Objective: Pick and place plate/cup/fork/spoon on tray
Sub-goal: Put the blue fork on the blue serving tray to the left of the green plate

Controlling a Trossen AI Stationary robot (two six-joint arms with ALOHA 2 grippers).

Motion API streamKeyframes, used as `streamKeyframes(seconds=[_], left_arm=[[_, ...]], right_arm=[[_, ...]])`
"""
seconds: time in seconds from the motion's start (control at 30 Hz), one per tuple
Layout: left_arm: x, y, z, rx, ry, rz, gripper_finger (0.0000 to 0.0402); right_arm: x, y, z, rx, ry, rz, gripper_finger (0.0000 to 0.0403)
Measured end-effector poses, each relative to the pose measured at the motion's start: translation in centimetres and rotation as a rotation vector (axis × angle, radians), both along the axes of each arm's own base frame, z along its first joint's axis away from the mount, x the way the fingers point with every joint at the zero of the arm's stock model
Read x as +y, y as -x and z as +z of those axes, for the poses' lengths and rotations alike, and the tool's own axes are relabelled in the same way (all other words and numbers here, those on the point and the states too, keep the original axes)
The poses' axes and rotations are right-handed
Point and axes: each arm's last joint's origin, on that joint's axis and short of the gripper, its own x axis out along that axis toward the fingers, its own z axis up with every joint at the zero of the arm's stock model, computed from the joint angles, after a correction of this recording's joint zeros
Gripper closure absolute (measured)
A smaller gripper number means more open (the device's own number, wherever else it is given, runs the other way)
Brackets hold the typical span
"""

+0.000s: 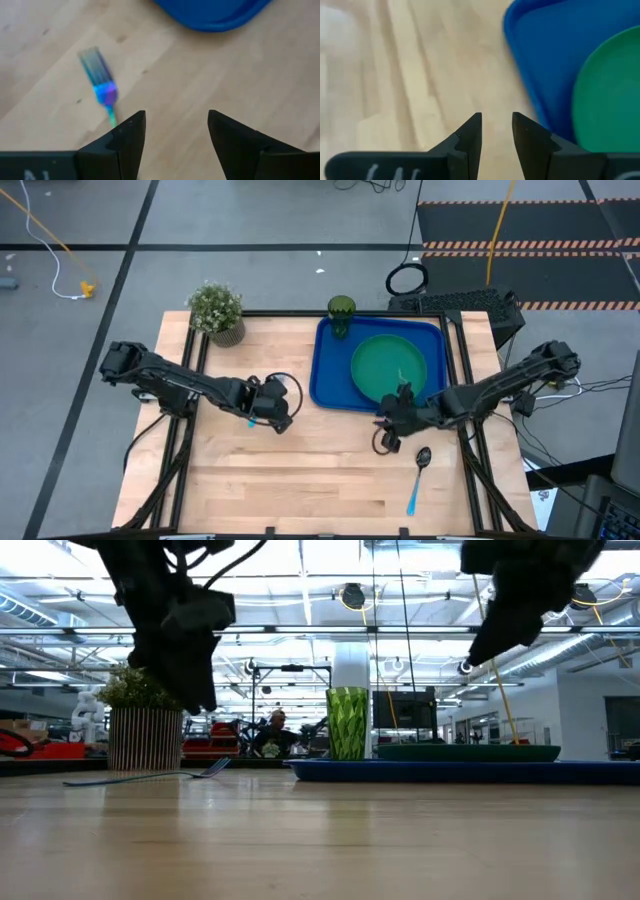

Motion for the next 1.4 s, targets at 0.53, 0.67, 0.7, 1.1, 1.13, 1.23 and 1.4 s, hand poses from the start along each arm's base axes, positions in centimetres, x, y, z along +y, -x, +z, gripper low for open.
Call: streamKeyframes(seconds=[0.53, 0.67, 0.7, 1.1, 1.13, 1.23, 1.4], left_arm=[[0.7, 1.2, -0.7, 0.106, -0.068, 0.134, 0.0183], [0.7, 1.3, -1.6, 0.112, -0.072, 0.118, 0.0183], [0.7, 1.2, -1.9, 0.104, -0.07, 0.119, 0.0183], [1.3, 3.3, -5.6, 0.145, -0.05, 0.156, 0.0183], [1.5, 3.5, -5.9, 0.154, -0.047, 0.159, 0.0183], [1.8, 3.7, -6.5, 0.134, -0.041, 0.169, 0.0183], [2.0, 3.5, -7.0, 0.092, -0.037, 0.151, 0.0183]], right_arm=[[6.7, 2.7, -5.3, -0.443, -0.194, -0.011, 0.0305], [7.9, 2.6, -5.9, -0.474, -0.215, 0.001, 0.0305], [8.1, 2.6, -6.1, -0.477, -0.22, 0.005, 0.0305], [8.9, 1.7, -6.7, -0.485, -0.224, 0.002, 0.0305], [8.8, 1.7, -6.8, -0.482, -0.215, 0.004, 0.0305], [8.6, 1.5, -6.6, -0.488, -0.193, 0.014, 0.0305], [8.0, 1.0, -6.6, -0.486, -0.148, 0.014, 0.0305]])
